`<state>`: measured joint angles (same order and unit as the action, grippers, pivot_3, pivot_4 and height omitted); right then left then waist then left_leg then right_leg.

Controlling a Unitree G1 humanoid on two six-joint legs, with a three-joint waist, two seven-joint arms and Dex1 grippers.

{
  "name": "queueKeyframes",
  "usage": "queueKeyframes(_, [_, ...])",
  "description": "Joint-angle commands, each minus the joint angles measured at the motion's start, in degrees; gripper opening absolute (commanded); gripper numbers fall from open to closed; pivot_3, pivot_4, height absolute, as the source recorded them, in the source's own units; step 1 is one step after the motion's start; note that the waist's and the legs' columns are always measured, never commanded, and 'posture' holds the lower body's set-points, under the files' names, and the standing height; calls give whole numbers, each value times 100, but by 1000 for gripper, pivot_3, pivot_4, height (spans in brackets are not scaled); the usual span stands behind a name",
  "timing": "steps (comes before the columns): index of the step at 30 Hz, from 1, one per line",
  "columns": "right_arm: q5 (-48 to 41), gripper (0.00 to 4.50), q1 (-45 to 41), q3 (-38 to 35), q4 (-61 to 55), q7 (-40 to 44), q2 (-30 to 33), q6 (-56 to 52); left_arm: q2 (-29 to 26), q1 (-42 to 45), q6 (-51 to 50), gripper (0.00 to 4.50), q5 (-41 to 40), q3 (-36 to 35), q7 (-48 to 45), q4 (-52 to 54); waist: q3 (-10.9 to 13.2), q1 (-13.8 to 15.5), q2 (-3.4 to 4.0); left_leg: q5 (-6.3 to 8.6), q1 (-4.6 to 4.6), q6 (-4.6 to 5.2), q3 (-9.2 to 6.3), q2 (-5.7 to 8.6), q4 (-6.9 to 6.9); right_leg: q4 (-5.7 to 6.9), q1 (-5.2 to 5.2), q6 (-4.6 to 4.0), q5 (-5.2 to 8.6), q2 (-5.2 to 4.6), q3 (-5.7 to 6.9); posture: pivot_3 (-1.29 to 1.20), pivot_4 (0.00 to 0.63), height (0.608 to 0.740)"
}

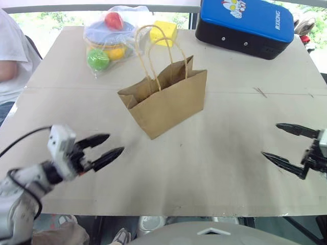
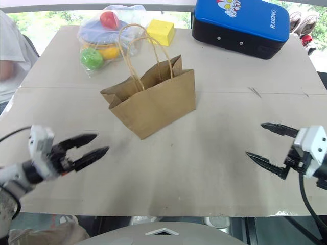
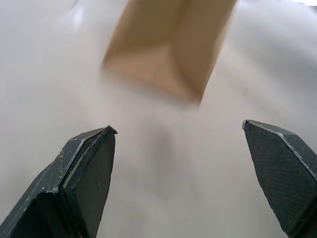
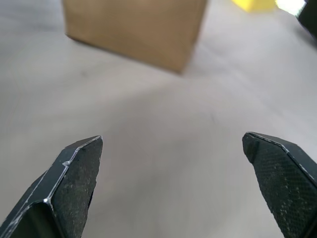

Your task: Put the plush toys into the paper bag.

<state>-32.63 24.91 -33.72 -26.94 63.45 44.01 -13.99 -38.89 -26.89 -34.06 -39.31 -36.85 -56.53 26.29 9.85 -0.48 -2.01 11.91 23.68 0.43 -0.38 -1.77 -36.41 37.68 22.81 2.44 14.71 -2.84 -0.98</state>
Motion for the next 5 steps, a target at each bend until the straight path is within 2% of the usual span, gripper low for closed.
queueKeyframes(1, [89, 4500, 124, -160, 160, 165, -67, 403, 25, -236, 455, 4460, 169, -145, -107, 111, -2, 24, 1, 0, 0, -1, 3, 0, -1, -2, 0, 18, 11, -3, 4, 0, 150, 740])
queueKeyframes(5, [150, 4500, 72, -31, 316, 155, -105, 560, 33, -173, 660, 4460, 130, -71, -200, -143, -15, 32, 22, 1, -1, -2, 7, -18, -6, -1, 0, 20, 13, -26, 3, 0, 150, 740])
